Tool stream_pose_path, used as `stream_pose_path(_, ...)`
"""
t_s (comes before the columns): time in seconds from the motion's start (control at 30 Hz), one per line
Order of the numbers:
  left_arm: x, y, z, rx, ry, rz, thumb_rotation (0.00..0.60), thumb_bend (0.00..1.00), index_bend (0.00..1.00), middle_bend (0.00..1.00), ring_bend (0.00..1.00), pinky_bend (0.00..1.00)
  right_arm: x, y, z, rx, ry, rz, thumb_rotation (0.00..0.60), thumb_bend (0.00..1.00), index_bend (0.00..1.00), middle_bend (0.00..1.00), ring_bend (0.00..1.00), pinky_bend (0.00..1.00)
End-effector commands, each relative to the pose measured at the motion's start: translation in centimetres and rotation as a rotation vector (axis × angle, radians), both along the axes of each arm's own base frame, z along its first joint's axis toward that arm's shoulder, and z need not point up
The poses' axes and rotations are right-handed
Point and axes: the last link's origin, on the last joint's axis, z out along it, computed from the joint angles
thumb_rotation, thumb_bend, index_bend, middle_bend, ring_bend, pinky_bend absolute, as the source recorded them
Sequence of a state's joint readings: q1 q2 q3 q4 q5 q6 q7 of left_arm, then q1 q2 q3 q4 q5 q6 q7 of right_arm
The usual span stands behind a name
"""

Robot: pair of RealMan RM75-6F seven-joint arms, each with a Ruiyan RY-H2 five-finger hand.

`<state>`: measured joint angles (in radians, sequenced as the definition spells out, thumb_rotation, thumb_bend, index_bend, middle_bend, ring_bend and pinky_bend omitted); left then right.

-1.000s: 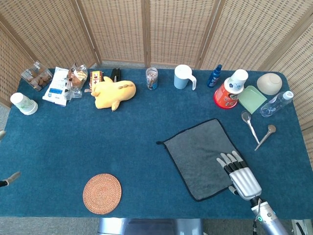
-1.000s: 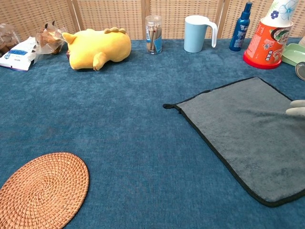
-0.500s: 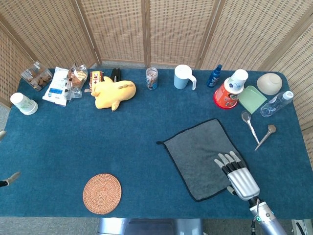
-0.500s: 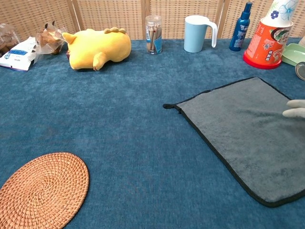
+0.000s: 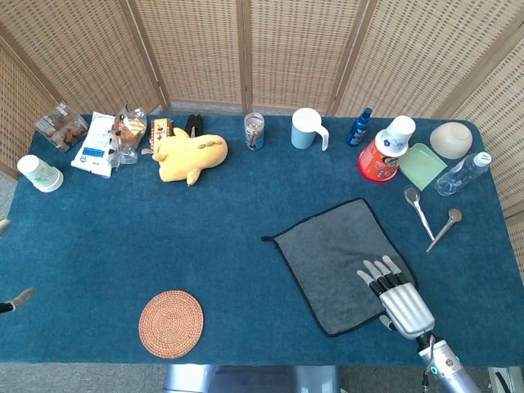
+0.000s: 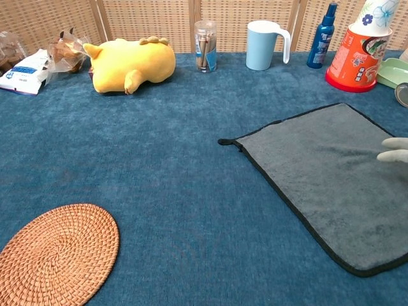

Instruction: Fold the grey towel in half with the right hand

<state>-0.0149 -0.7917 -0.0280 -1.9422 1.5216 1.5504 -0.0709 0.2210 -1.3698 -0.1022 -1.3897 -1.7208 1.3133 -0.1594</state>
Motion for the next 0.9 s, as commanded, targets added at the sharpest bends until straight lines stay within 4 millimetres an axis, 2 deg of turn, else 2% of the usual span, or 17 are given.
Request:
stream_pose_path(0.03, 0.0, 0.0, -0.1, -0.003, 0.0, 0.0, 0.6, 0.13, 0.0, 0.0, 0.0, 0.0, -0.1, -0.1, -0.2, 0.004, 0.004, 0.001, 0.6, 0.0, 0.11, 0.0, 0.0, 0.0)
stream_pose_path(0.43, -0.2, 0.0, 0.1, 0.0, -0.006, 0.008, 0.6, 0.13, 0.0, 0.0, 0.0, 0.0, 0.2, -1.4, -1.1, 0.001, -0.005, 0.009, 0.6, 0.0, 0.11, 0.0, 0.0, 0.0)
stream_pose_path(0.67, -0.2, 0.1, 0.1, -0.004, -0.007, 0.01, 0.6, 0.13, 0.0, 0.0, 0.0, 0.0, 0.3, -2.0, -0.8, -0.029, -0.036, -0.003, 0.6, 0.0, 0.13, 0.0, 0.0, 0.0)
stream_pose_path(0.77, -0.2, 0.1, 0.0, -0.007, -0.005, 0.009, 0.6, 0.13, 0.0, 0.0, 0.0, 0.0, 0.4, -2.0, -0.7, -0.039, -0.054, 0.003, 0.6, 0.0, 0.22, 0.0, 0.0, 0.01)
stream_pose_path(0.9, -0.2, 0.0, 0.0, -0.007, -0.004, 0.009, 0.6, 0.13, 0.0, 0.0, 0.0, 0.0, 0.3, -1.7, -0.7, -0.033, -0.079, 0.009, 0.6, 0.0, 0.41, 0.0, 0.0, 0.03)
